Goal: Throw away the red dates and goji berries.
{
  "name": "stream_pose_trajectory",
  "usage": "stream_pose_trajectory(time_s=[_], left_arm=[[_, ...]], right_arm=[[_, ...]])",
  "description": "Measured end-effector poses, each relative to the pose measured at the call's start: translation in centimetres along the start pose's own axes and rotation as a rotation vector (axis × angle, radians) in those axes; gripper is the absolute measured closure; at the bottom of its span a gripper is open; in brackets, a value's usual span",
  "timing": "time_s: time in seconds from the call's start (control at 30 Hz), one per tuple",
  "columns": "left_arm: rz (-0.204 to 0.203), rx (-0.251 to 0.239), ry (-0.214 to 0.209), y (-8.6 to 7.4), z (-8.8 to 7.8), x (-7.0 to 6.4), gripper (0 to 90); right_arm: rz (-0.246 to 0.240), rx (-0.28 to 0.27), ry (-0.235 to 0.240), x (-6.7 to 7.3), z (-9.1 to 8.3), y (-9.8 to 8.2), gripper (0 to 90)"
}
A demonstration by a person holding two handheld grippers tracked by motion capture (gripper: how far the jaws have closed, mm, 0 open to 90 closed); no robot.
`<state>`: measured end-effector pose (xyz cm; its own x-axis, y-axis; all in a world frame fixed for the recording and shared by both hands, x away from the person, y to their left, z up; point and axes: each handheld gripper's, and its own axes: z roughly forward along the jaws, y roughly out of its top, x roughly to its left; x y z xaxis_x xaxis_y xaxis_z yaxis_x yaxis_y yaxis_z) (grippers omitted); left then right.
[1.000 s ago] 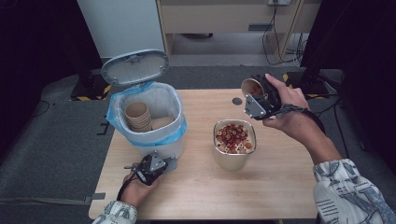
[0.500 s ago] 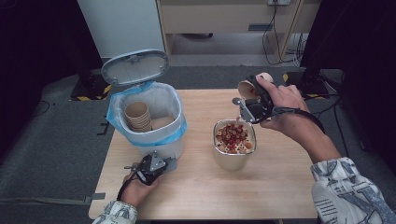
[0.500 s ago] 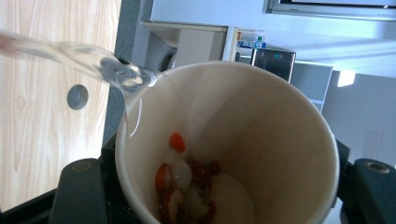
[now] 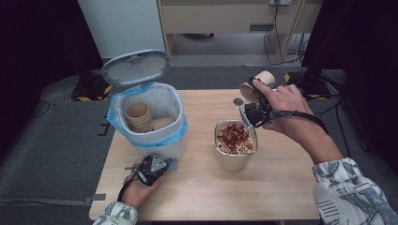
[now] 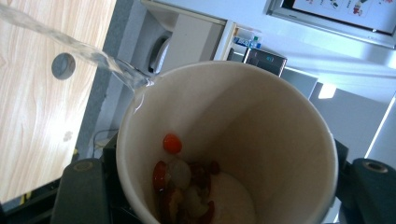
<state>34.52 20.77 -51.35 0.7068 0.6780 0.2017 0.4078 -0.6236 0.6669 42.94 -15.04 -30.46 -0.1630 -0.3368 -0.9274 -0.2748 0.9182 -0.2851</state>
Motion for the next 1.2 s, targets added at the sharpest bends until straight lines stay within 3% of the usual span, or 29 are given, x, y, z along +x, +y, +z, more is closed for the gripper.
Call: stream_pose_trajectory(time_s=[0.2,0.4,1.2], left_arm=[[0.000,0.000,0.000,0.00,0.00,0.01,89.7],[0.000,0.000,0.000,0.00,0.00,0.01,89.7],[0.001,0.000,0.000,0.00,0.00,-0.01,89.6]], right_arm=[[-0.062,0.005,-0.012,0.27,-0.01,0.27,31.4],[-0.076,0.007,-0.013,0.44,-0.04,0.34,32.2],[-0.042,0.000,-0.049,0.45,-0.39,0.03,32.3]])
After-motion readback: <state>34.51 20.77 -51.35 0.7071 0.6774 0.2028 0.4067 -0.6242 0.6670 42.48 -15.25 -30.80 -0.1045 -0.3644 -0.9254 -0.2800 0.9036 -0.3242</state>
